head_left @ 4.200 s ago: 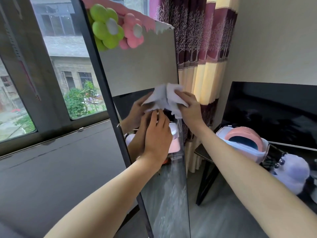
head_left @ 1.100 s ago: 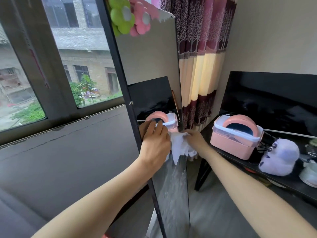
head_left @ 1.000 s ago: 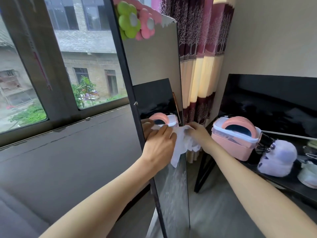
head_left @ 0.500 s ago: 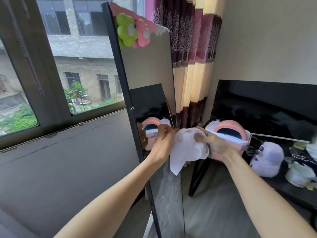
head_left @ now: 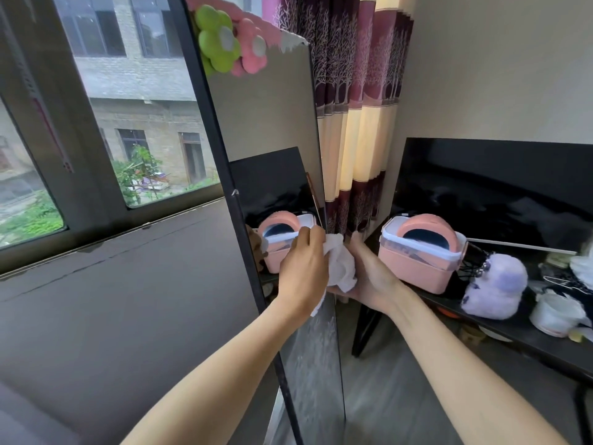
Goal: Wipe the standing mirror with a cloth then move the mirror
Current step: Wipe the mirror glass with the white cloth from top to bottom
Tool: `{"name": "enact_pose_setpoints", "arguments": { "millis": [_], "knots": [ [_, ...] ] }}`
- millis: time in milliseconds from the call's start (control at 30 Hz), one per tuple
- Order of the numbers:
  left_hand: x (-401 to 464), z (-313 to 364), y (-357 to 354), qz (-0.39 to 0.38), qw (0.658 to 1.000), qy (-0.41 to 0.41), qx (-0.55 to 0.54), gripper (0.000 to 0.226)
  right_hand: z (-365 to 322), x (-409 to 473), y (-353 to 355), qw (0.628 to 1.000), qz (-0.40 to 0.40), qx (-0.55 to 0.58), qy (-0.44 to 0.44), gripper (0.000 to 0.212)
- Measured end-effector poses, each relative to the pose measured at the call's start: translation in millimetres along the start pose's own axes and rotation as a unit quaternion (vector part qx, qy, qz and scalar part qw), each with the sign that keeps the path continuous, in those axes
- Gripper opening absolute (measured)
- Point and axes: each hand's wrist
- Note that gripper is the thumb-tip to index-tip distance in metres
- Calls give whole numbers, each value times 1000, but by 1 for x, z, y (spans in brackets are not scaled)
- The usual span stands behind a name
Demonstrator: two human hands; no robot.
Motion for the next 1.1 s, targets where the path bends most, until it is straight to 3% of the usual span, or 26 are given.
{"name": "enact_pose_setpoints", "arguments": {
  "millis": [67,167,200,267,333,433,567,633,767,867,933,1000,1100],
  "knots": [
    [-2,-3,0,-38,999,-20,25,20,-3,3,-1,999,-40,-7,-2,56],
    [-8,-9,4,-118,990,-82,-6,29,-10,10,-4,999,-11,-11,32,53],
    [-10,-10,8,-130,986,-107,-15,30,-13,14,-5,998,8,-1,55,44],
    [-14,-12,17,-101,984,-146,25,28,-19,21,-10,993,62,8,104,26],
    [-14,-14,28,-31,980,-167,104,29,-31,28,-30,975,144,-87,146,32],
    [-16,-18,47,74,968,-168,169,23,-58,43,-66,892,205,-311,255,48],
    [-25,-34,60,203,955,-111,186,28,-86,68,-109,763,154,-482,403,42],
    [-30,-41,60,225,957,-74,166,37,-79,78,-115,730,132,-530,411,44],
    [-38,-48,59,221,971,-40,77,50,3,75,-80,734,106,-564,363,33],
    [-43,-57,53,204,978,-33,-20,50,66,47,-38,797,89,-551,232,28],
    [-48,-58,51,180,978,7,-107,53,80,38,-22,812,94,-551,170,28],
    [-52,-57,47,146,972,52,-175,49,70,36,-29,795,120,-558,206,30],
    [-59,-62,34,118,962,53,-242,29,44,40,-58,745,156,-552,340,32]
  ]
}}
Point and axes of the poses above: each hand's wrist, its own x-axis towards the middle knuckle, its own y-axis out of the back of the hand, z = x × y, and after that the axes turned 15 degrees about -z, right-handed
